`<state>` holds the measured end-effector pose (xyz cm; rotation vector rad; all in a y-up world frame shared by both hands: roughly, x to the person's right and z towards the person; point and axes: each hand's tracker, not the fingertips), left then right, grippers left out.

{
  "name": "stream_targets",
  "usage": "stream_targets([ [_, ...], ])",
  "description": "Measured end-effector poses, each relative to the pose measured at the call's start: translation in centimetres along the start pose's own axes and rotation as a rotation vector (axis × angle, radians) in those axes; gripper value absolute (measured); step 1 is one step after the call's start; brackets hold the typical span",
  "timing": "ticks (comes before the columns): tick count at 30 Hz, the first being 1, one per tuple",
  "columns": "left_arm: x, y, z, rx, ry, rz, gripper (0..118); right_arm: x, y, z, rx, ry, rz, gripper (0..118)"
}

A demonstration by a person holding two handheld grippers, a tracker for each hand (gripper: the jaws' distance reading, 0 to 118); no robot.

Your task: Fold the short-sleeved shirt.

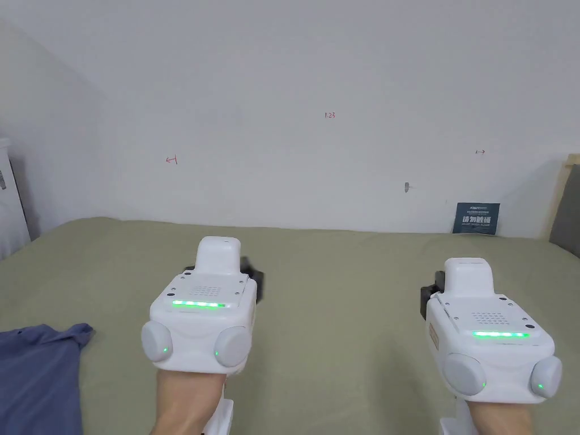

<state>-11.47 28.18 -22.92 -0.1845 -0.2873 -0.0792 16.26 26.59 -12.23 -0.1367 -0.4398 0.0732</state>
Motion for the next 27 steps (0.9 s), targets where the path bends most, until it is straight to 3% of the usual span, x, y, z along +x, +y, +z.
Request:
stream_targets([
  [1,0.3,-0.3,-0.2,0.007,0.046,-0.024,0,0.2,0.3,0.1,0.038,-0.033,-0.015,0],
  [3,0.7,-0.2,0.0,-0.001,-0.005,0.013,0,0.4,0.9,0.2,-0.011,0.022,-0.030,0],
  [17,1.1,0.0,0.2,-0.009,-0.026,0.008,0,-0.4,1.2,0.3,0.004,0.023,0.015,0],
  [23,-3.7,0.0,0.7,-0.027,0.045,0.026,0,-4.5,1.7,-0.9,0.008,0.097,0.004,0],
  [27,-9.2,-0.5,2.3,-0.043,0.169,0.049,0,-9.1,2.0,-1.5,0.008,0.198,0.009,0],
])
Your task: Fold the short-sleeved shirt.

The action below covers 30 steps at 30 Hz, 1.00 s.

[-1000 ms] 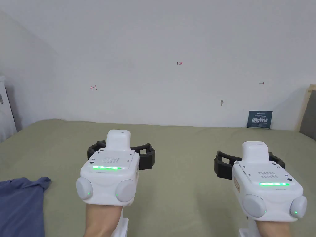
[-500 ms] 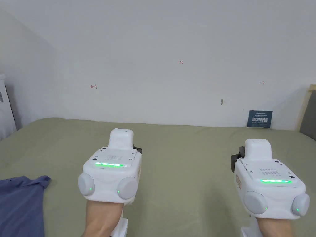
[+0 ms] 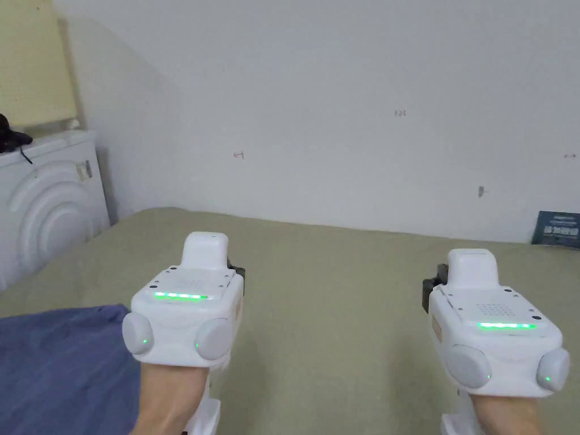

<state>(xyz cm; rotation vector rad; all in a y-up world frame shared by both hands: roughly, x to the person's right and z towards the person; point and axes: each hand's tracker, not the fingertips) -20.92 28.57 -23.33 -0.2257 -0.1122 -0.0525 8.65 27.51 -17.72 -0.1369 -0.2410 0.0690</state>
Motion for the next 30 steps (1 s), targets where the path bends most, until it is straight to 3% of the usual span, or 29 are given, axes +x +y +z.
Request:
stream_targets([
  [10,-15.5,-1.2,5.1,-0.020,0.333,0.032,0,-15.3,0.3,-2.0,-0.005,0.339,0.001,0],
  [16,-21.5,-1.9,8.8,-0.035,0.472,0.043,0,-22.5,0.2,-2.0,-0.020,0.492,-0.002,0],
  [22,-24.4,-3.1,10.5,-0.062,0.525,0.054,0,-26.5,-0.2,-1.0,-0.025,0.566,0.020,0],
  [30,-25.6,-4.1,8.7,-0.104,0.519,0.103,0,-28.1,-1.1,-2.0,-0.059,0.589,0.024,0],
])
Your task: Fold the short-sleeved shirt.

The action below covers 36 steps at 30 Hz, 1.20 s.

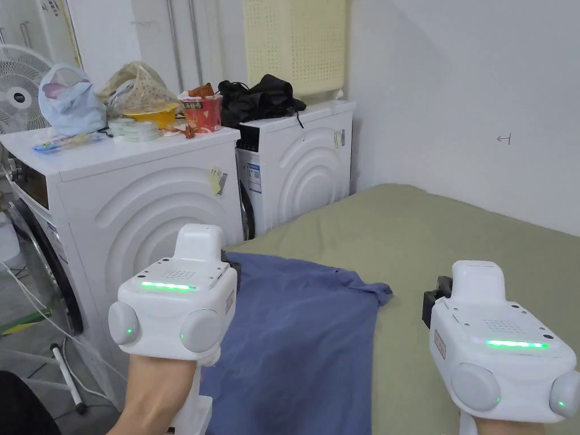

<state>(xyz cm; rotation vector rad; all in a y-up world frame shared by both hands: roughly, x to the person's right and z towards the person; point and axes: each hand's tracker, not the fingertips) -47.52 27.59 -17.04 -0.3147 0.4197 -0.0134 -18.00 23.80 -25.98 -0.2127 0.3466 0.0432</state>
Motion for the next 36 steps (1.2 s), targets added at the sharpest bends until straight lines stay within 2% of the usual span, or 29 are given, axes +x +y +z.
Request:
stream_targets([
  [5,1.3,-1.4,-6.5,-0.134,-0.084,0.025,0,-0.1,-1.2,-2.2,-0.046,-0.007,0.008,0],
  [11,4.6,-5.1,-19.3,-0.374,-0.167,0.030,0,0.8,-4.2,-5.8,-0.122,-0.022,0.004,0],
  [16,7.8,-8.5,-26.5,-0.514,-0.208,-0.064,0,2.0,-6.8,-9.0,-0.183,-0.026,0.008,0],
  [17,8.3,-8.9,-27.6,-0.551,-0.221,-0.087,7,2.0,-7.2,-9.5,-0.191,-0.030,0.017,0],
  [18,8.7,-9.3,-28.6,-0.586,-0.245,-0.095,23,2.1,-7.6,-10.0,-0.201,-0.032,0.027,0],
  [19,9.1,-9.5,-29.5,-0.618,-0.245,-0.101,61,2.2,-8.0,-10.3,-0.210,-0.033,0.031,0],
  [20,9.4,-9.6,-29.4,-0.583,-0.237,-0.090,113,2.4,-8.3,-10.5,-0.213,-0.035,0.027,0],
  [21,9.8,-9.7,-29.9,-0.585,-0.242,-0.097,118,2.4,-8.5,-10.7,-0.218,-0.038,0.022,0],
  [22,10.1,-10.0,-30.6,-0.618,-0.259,-0.108,114,2.6,-8.7,-10.9,-0.223,-0.033,0.020,0],
  [25,11.2,-10.9,-30.9,-0.637,-0.204,-0.173,114,2.7,-9.1,-11.2,-0.229,-0.031,0.029,0],
  [27,11.8,-12.0,-31.7,-0.663,-0.201,-0.176,114,2.9,-9.2,-11.2,-0.232,-0.032,0.032,0],
  [28,12.5,-12.0,-33.2,-0.711,-0.193,-0.172,110,3.1,-9.2,-10.9,-0.236,-0.033,0.030,0],
  [29,12.7,-12.5,-33.6,-0.748,-0.192,-0.153,93,3.2,-9.2,-10.7,-0.238,-0.034,0.026,0],
  [31,13.0,-12.3,-33.1,-0.722,-0.169,-0.110,79,3.9,-9.2,-10.0,-0.247,-0.049,0.023,0],
  [32,13.0,-11.8,-33.2,-0.700,-0.165,-0.135,39,4.4,-9.2,-9.6,-0.249,-0.065,0.025,0],
  [33,13.3,-11.4,-33.0,-0.678,-0.146,-0.169,5,4.8,-9.1,-8.9,-0.247,-0.066,0.022,0],
  [34,13.3,-11.3,-32.6,-0.649,-0.109,-0.204,5,5.5,-9.0,-8.2,-0.246,-0.071,0.021,0],
  [36,13.0,-10.2,-31.2,-0.688,-0.158,-0.172,5,6.8,-8.6,-6.6,-0.242,-0.113,0.020,0],
])
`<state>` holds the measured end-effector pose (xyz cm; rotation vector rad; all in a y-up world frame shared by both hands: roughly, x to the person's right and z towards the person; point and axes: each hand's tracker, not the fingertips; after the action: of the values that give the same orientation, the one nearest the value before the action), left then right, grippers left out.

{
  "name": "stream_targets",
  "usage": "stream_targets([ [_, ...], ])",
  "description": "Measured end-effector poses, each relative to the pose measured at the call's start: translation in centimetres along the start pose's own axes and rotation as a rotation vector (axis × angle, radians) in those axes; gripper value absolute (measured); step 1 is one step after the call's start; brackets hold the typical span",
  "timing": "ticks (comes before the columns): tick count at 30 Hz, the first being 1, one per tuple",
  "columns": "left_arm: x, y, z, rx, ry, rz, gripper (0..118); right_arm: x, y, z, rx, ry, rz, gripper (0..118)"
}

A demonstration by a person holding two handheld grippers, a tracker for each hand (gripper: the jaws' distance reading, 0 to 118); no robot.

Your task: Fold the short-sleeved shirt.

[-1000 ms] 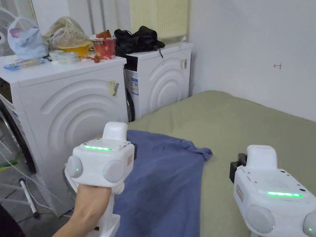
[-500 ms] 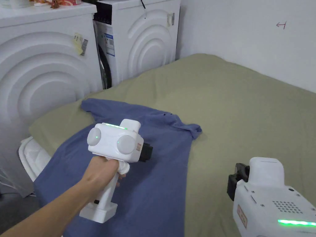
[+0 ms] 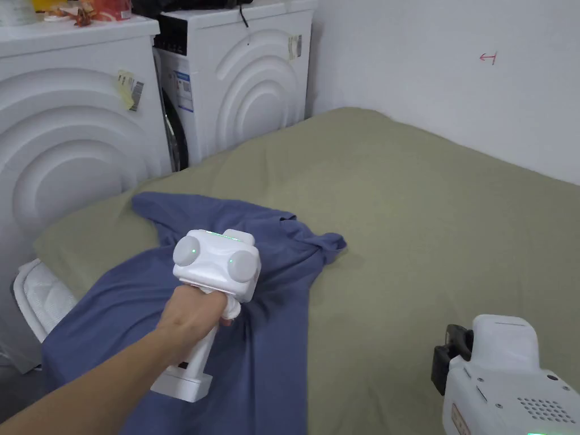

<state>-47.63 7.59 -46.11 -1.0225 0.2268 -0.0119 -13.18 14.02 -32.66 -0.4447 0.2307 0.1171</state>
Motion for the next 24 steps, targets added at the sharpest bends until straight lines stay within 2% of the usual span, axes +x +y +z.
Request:
stream_targets([
  [2,0.6,0.2,2.6,0.048,-0.024,0.004,5,2.0,-0.1,2.1,0.011,-0.021,-0.029,0],
  [4,1.5,0.7,6.6,0.082,-0.110,0.002,5,4.0,-0.2,4.1,0.017,-0.054,-0.043,0],
  [7,5.6,1.0,12.6,0.166,-0.168,-0.090,5,7.3,-0.4,8.1,0.033,-0.110,-0.048,0],
  [9,9.1,0.7,17.0,0.221,-0.209,-0.142,5,9.8,-0.6,11.3,0.071,-0.190,-0.068,0],
  [12,14.9,0.5,22.5,0.283,-0.310,-0.185,5,13.9,-0.9,15.6,0.074,-0.278,-0.103,0],
  [19,32.7,-2.2,33.1,0.370,-0.582,-0.419,5,22.2,-3.7,25.5,0.093,-0.489,-0.147,0],
  [24,44.4,-5.3,37.2,0.360,-0.785,-0.563,5,27.3,-6.2,30.3,0.087,-0.620,-0.218,0],
])
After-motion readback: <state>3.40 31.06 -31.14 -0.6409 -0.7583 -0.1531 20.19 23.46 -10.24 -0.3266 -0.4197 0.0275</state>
